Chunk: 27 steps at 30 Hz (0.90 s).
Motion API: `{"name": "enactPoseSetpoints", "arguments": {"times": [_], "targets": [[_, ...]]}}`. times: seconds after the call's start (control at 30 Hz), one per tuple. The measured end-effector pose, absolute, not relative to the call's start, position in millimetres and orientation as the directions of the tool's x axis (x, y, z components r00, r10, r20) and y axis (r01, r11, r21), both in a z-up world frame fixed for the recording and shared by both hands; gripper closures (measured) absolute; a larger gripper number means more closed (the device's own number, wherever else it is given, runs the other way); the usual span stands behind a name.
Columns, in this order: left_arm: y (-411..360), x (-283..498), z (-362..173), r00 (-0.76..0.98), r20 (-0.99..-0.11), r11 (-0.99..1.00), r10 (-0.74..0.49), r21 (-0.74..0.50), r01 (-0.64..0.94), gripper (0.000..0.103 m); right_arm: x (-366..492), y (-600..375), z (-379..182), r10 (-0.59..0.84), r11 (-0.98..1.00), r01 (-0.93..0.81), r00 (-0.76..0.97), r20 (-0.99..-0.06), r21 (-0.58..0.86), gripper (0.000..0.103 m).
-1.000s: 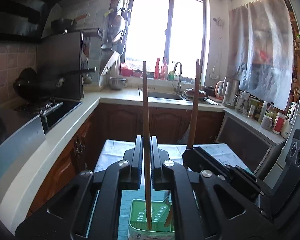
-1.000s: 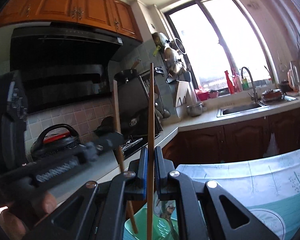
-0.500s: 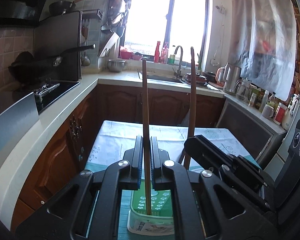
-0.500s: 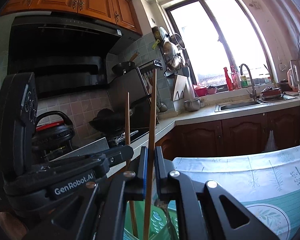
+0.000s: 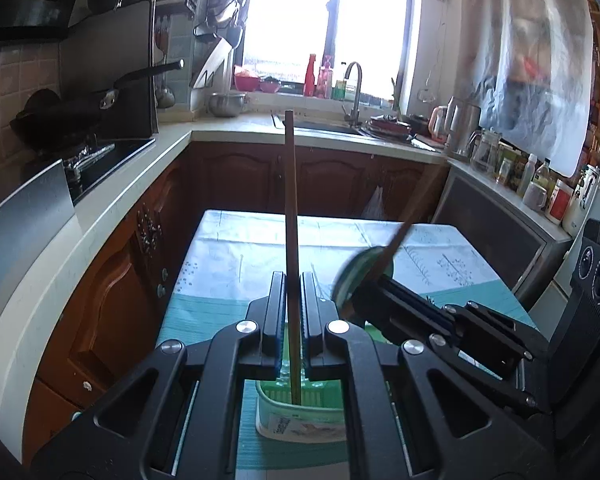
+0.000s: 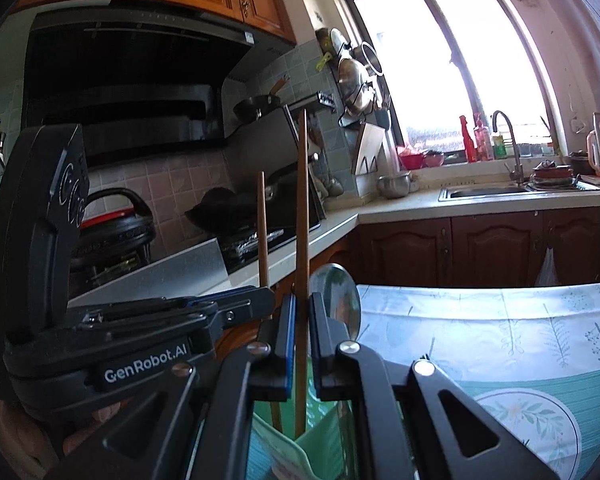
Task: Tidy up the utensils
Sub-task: 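Lift both held chopsticks up and over the green caddy, then lower the chopsticks into the green caddy and open both tools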
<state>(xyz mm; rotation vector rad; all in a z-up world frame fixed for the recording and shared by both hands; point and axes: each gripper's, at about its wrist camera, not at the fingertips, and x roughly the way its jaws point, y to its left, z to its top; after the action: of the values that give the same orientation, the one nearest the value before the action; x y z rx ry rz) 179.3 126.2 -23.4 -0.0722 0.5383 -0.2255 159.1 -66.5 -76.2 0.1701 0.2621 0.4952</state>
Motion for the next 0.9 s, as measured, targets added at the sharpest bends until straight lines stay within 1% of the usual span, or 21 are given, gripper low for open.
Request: {"name": "enactPoseSetpoints", "arguments": {"times": [0.13,0.47,0.67,0.9], "targets": [[127,177,-29,0.822,-0.524,0.975,-0.222,-0.13,0.18,0.099,159,-65,-79,0.499,0.864,-0.456,0.83,-0.249,0.213,0.097],[132,169,-30,0.817,-0.536,0.977,-0.212,-0.127,0.17,0.099,160,-61,-79,0.519,0.855,-0.479,0.79,-0.326,0.2,0.097],[134,166,-35,0.798,-0.564,0.977,-0.212,-0.134,0.166,0.099,164,-56,-77,0.511,0.858,-0.479,0.763,-0.395,0.186,0.096],[131,163,-39,0.783,-0.586,0.978,-0.21,-0.123,0.17,0.099,162,-55,-83,0.5,0.862,-0.478,0.749,-0.434,0.168,0.096]]}}
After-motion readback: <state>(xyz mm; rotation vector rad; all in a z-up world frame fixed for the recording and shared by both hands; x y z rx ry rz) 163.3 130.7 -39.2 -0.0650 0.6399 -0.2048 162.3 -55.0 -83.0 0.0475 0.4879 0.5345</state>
